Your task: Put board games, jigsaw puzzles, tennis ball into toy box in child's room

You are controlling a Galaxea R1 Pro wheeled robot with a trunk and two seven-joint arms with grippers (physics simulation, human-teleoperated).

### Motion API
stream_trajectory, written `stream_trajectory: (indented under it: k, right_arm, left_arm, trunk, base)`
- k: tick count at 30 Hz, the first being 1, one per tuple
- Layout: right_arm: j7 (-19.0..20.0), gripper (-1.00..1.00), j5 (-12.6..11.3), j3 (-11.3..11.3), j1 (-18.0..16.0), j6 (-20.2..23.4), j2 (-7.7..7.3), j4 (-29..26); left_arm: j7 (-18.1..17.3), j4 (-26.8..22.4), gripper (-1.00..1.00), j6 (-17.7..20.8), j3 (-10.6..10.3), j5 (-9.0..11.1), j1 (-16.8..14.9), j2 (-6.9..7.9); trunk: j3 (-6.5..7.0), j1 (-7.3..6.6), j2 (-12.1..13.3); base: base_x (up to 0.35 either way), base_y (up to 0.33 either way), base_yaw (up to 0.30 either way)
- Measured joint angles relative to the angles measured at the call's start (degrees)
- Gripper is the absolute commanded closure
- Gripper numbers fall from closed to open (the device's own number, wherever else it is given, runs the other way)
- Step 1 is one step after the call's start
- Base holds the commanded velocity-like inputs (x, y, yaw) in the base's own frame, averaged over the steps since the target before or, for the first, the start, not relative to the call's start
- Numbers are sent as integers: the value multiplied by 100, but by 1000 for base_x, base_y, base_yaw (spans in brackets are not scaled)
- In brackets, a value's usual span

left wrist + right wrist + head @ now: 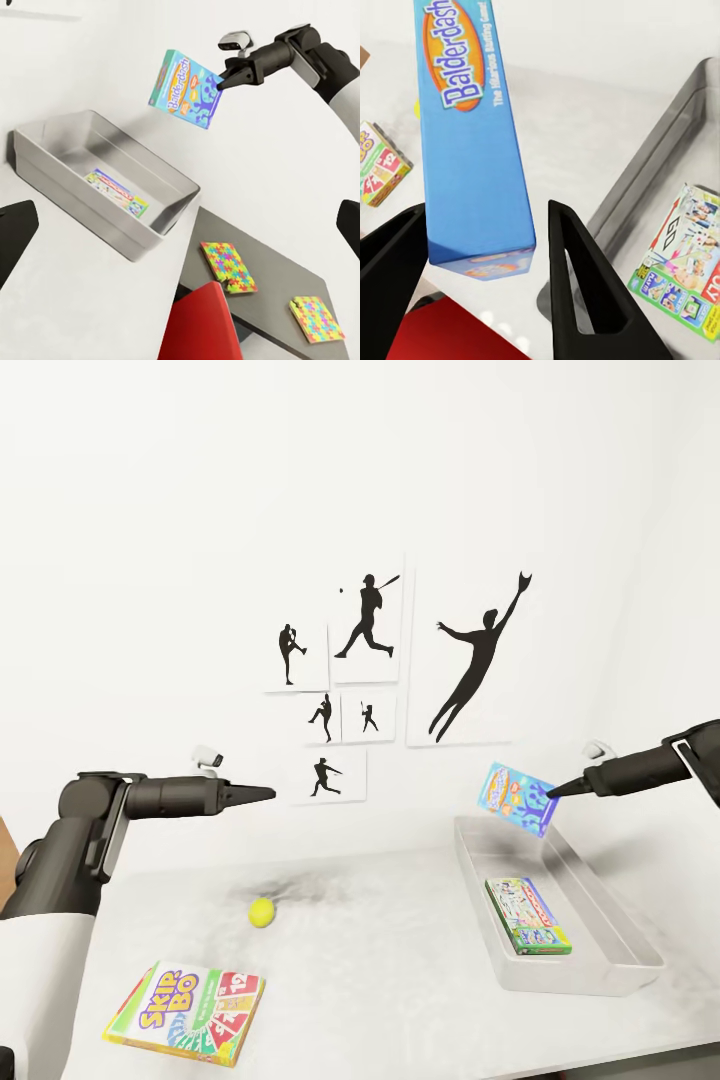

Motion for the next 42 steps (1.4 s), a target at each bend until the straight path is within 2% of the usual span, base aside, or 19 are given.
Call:
stream_trajectory:
  k: [9, 20, 22, 28, 33, 42]
  right_arm:
    - [-7, 100, 37, 55, -5, 147, 4, -11]
    - [-12, 100, 43, 66, -8, 174, 23, -8]
    - [-12, 100, 43, 63, -8, 179, 23, -8]
    - [-7, 100, 41, 57, -28, 233, 22, -9]
    - [-5, 100, 42, 55, -33, 310, 49, -20]
    - [-1, 100, -7, 14, -35, 346, 78, -48]
  left_arm:
    - [0, 0, -100, 0, 6, 0, -6, 4]
    - [-2, 1, -100, 0, 14, 36, -127, -2]
    - [-8, 0, -100, -1, 10, 125, -205, -2]
    - [-19, -2, -100, 4, -9, 703, -474, 46]
    - [-19, -2, -100, 5, 9, 824, -505, 63]
    - [-19, -3, -100, 5, 21, 855, -511, 72]
  trunk:
    - [-6, 0, 0]
    - [-87, 0, 1]
    - [-103, 0, 1]
    - [-155, 0, 1]
    - [-197, 0, 1]
    - [-272, 0, 0]
  base:
    - [0, 0, -17]
    - [0, 0, -120]
    - [0, 0, -134]
    - [0, 0, -135]
    - [0, 0, -135]
    - [0, 0, -88]
